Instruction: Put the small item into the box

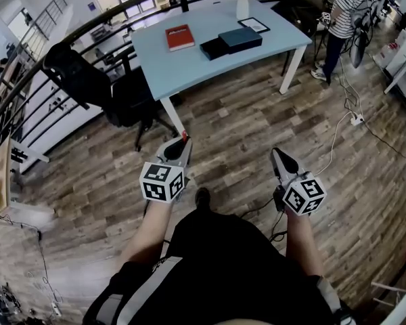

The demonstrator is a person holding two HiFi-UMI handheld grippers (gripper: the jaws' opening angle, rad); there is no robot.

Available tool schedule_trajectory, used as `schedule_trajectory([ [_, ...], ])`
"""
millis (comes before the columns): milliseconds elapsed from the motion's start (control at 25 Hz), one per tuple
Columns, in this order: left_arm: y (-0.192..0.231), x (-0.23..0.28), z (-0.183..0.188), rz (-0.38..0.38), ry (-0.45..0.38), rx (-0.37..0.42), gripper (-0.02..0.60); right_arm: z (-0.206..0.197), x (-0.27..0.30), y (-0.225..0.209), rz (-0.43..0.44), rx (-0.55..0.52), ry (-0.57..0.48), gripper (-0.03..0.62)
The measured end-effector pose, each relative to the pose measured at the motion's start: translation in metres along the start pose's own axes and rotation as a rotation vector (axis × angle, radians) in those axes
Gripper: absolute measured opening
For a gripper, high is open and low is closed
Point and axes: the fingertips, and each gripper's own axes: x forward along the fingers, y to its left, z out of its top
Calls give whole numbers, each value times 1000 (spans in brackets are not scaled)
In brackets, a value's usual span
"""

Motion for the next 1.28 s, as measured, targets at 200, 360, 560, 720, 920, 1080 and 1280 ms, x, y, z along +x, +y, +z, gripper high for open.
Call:
schedule_trajectory([
  [200, 10, 16, 3, -9, -3, -7, 21, 0, 19, -3, -3, -1, 11, 2],
  [360, 30, 39, 3, -27, 0, -24, 21, -3, 45, -10, -13, 2, 35, 1],
  [560, 73, 83, 9, -46, 3, -39, 21, 0, 98, -30, -40, 8, 58, 2],
  [720, 121, 120, 22, -53, 5, -37, 21, 5, 158, -41, -41, 6, 74, 1],
  [920, 191, 161, 48, -60, -3, -33, 21, 16, 247, -35, -13, -2, 101, 2],
  [1080, 229, 181, 54, -71, -8, -40, 21, 20, 294, -30, -5, -12, 115, 2],
  [1280, 260, 199, 57, -80, -14, -71, 21, 24, 333, -26, -7, -19, 133, 2],
])
